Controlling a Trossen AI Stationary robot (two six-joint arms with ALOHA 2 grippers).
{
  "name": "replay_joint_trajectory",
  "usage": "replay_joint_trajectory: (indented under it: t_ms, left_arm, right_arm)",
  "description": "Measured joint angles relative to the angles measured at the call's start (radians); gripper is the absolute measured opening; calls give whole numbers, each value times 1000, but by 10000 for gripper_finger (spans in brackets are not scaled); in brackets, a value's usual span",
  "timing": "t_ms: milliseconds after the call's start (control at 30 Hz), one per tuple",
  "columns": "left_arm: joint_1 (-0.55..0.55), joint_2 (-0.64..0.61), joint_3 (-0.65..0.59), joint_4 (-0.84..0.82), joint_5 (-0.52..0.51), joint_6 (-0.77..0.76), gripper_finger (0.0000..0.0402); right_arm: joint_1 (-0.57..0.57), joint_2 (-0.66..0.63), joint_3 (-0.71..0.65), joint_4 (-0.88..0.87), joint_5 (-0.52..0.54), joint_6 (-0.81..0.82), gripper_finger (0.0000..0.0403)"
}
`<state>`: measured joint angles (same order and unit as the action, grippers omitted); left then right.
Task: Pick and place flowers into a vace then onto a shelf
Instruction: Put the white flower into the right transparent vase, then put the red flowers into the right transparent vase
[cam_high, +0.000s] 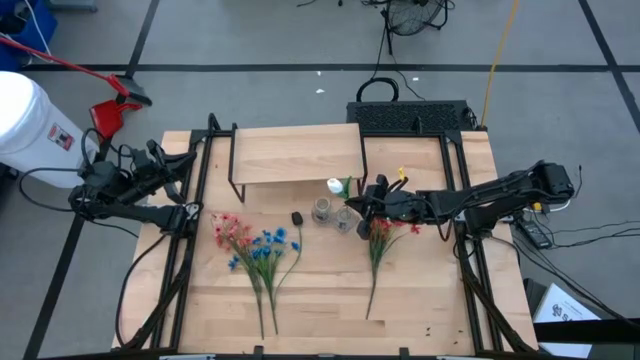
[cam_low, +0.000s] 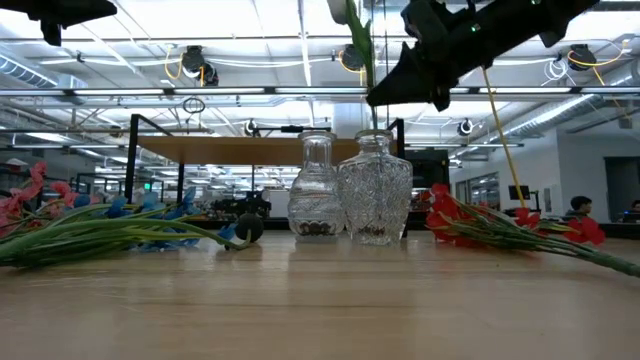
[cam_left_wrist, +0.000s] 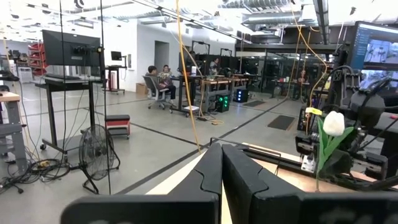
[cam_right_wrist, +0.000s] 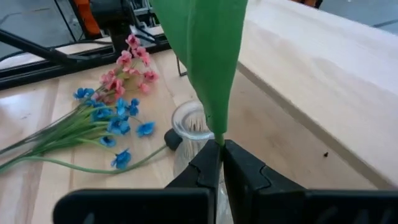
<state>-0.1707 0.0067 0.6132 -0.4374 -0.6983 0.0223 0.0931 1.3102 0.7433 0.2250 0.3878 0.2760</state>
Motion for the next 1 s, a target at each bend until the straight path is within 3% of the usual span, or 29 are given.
replay_joint_trajectory:
  t_ms: [500, 867, 1000]
  left_arm:
    - [0, 0, 0, 0, 0, 0, 10]
    - [0, 0, 0, 0, 0, 0, 10]
    - [0, 0, 0, 0, 0, 0, 10]
  right_arm:
    - [0, 0, -62, 63, 1, -3, 33]
    - [0, 0, -62, 68, 8, -56, 102]
    - [1, 0, -62, 172, 7, -61, 125]
